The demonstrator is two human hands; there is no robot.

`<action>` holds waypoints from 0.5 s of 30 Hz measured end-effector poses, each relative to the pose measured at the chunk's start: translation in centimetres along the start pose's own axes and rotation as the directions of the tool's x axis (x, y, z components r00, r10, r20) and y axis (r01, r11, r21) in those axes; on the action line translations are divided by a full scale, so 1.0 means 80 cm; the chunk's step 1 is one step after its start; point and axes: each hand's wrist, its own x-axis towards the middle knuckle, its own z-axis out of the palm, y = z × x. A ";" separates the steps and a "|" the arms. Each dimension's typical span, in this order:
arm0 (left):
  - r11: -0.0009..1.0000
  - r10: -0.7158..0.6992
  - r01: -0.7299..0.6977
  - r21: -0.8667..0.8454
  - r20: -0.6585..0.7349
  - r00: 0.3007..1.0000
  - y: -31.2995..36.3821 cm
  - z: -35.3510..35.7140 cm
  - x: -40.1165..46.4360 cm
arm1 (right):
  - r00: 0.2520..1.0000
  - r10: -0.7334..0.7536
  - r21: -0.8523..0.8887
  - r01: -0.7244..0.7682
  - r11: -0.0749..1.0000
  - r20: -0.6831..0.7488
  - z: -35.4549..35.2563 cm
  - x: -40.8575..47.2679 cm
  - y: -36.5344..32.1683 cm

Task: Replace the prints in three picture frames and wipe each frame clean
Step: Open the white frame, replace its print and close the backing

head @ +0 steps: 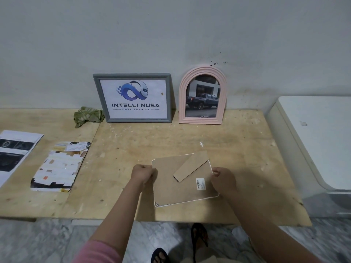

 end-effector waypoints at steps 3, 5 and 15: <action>0.985 0.009 -0.001 -0.174 0.043 0.999 0.002 0.000 -0.011 | 0.997 -0.011 -0.102 0.018 0.995 0.077 -0.011 -0.006 -0.003; 0.988 0.011 -0.003 -0.155 0.050 0.999 0.005 -0.001 -0.022 | 0.994 0.006 -0.129 0.008 0.992 0.108 -0.014 -0.009 -0.002; 0.947 0.053 -0.105 0.305 0.174 0.983 0.002 -0.002 -0.047 | 0.995 0.042 -0.100 -0.033 0.994 0.087 -0.013 -0.018 -0.005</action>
